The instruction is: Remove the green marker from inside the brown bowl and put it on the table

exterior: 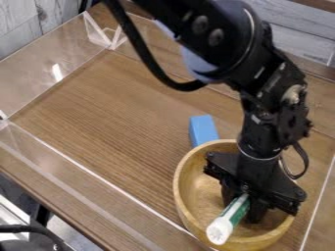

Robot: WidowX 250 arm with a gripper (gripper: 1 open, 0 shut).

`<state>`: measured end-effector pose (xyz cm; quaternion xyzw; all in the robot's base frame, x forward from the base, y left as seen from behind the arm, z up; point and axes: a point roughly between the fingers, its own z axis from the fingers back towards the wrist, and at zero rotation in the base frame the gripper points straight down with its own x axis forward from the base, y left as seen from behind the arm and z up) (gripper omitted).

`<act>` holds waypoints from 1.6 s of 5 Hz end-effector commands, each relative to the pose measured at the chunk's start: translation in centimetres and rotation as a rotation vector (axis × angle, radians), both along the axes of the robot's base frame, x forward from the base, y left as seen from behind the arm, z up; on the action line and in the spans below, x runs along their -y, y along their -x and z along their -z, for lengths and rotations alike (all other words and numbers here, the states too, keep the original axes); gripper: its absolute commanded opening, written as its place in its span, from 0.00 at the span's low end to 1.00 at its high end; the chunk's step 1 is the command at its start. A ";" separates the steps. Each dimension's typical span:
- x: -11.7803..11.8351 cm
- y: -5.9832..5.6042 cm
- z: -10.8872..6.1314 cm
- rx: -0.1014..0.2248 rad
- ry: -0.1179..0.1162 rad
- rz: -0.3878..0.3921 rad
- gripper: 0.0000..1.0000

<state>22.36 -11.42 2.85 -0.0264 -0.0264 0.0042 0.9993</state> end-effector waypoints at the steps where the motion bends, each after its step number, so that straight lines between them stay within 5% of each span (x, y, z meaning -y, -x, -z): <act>1: 0.3 -1.3 -1.7 0.064 0.030 -0.006 0.00; 3: 0.1 -1.7 -2.1 0.071 0.033 -0.007 0.00; 4: 0.0 -1.8 -2.2 0.074 0.035 -0.007 1.00; 5: -0.1 -1.9 -2.4 0.079 0.037 -0.008 0.00; 7: -0.2 -2.2 -2.8 0.087 0.041 -0.009 0.00; 8: -0.3 -2.3 -2.9 0.092 0.044 -0.008 1.00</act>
